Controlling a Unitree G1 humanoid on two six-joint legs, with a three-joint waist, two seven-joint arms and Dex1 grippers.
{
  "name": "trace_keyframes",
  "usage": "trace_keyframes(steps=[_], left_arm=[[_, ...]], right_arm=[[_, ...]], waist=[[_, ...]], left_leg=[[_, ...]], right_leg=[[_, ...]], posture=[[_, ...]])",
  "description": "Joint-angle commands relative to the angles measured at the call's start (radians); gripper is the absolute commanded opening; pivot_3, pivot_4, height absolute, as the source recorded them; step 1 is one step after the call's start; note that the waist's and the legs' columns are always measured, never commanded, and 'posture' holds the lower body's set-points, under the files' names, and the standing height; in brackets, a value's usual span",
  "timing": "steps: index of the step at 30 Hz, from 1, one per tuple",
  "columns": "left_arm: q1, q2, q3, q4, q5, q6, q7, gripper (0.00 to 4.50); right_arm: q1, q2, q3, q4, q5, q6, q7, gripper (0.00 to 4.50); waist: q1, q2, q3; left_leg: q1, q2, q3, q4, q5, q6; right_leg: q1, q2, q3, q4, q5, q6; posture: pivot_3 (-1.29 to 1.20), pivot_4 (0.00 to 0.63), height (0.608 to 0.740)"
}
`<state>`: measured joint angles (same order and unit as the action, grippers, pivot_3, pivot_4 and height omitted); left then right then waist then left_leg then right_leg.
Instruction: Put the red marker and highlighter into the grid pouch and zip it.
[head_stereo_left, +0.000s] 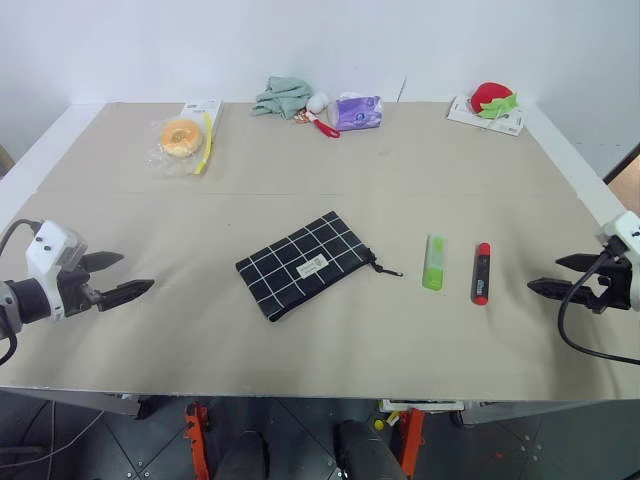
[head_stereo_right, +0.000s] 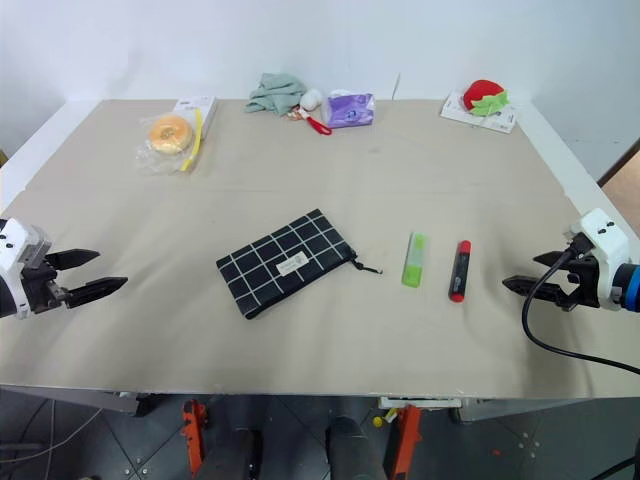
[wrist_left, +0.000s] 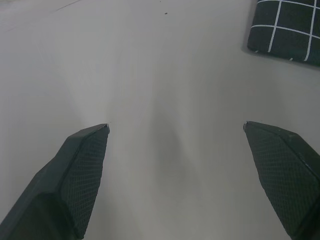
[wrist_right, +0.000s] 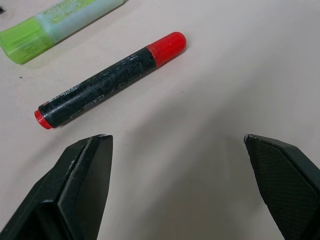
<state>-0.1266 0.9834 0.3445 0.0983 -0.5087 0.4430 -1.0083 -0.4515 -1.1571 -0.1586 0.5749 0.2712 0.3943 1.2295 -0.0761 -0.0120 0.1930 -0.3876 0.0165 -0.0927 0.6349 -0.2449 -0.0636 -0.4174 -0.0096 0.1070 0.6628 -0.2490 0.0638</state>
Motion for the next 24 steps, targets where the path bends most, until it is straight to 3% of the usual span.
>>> trace_keyframes(steps=[1, 24], left_arm=[[-0.014, -0.021, 0.011, -0.015, 0.009, -0.01, 0.021, 4.45], [-0.046, -0.059, -0.007, -0.018, 0.033, 0.005, 0.016, 4.45]], right_arm=[[-0.029, -0.004, -0.04, -0.032, 0.015, 0.005, -0.015, 4.5], [-0.047, 0.014, -0.056, -0.026, 0.017, 0.006, -0.057, 4.5]], waist=[[0.0, 0.0, 0.0], [0.0, 0.0, 0.0]], left_leg=[[0.0, 0.0, 0.0, 0.0, 0.0, 0.0], [0.001, 0.0, 0.001, 0.002, 0.0, 0.0]], right_leg=[[0.0, 0.0, 0.0, 0.0, 0.0, 0.0], [0.0, 0.0, 0.001, 0.002, 0.001, 0.0]], posture=[[0.0, 0.15, 0.74], [0.0, 0.15, 0.74]])
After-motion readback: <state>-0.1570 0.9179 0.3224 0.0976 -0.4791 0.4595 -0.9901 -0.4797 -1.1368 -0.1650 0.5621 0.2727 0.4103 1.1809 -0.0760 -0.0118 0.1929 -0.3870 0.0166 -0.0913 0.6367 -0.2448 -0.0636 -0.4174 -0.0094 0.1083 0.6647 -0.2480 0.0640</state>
